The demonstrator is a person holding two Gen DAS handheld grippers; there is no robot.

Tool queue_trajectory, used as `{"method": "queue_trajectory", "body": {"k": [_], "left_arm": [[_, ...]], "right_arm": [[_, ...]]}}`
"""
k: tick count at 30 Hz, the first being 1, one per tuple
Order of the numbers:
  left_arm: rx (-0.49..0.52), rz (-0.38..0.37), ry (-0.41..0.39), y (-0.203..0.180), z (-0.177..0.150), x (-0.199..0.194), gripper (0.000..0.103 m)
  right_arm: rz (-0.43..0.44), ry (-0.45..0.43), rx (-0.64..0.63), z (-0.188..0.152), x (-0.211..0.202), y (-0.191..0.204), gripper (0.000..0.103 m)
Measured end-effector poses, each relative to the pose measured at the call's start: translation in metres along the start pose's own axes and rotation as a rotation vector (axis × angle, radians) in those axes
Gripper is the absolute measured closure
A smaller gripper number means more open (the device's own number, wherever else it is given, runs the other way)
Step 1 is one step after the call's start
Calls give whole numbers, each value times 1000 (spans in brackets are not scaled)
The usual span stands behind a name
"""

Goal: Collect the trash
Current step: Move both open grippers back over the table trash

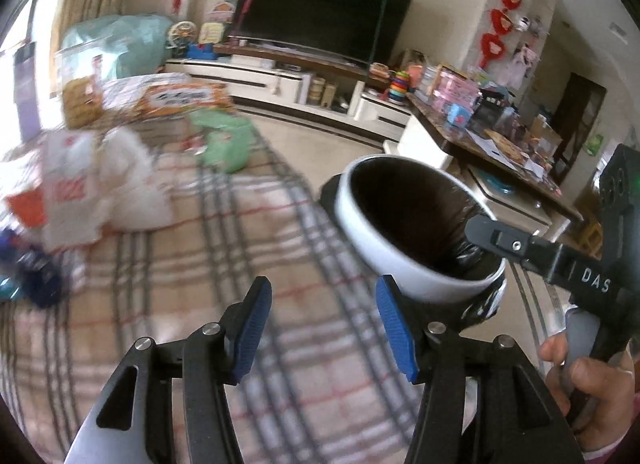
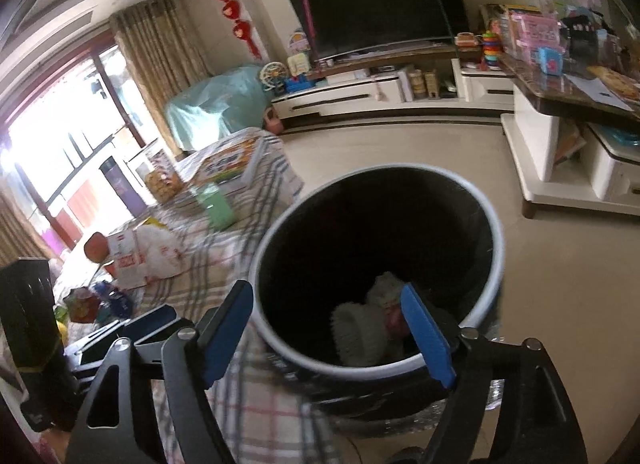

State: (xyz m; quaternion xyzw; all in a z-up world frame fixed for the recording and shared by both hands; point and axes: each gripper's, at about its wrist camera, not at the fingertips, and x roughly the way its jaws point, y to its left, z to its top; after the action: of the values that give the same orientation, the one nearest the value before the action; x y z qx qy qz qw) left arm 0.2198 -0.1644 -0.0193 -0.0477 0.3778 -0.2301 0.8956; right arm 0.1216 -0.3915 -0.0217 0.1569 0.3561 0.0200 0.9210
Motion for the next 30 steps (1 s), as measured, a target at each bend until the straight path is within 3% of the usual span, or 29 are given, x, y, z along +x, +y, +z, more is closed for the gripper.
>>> {"method": "queue_trajectory", "body": {"k": [18,30], "left_arm": [[-218,178,-43,93,-64,-100,49],[-303,297,-101,142,-78,-157,49]], "right_arm": [[153,105,-107,-37,42,104,22],[259,147,-188,-51,63,170,22]]}}
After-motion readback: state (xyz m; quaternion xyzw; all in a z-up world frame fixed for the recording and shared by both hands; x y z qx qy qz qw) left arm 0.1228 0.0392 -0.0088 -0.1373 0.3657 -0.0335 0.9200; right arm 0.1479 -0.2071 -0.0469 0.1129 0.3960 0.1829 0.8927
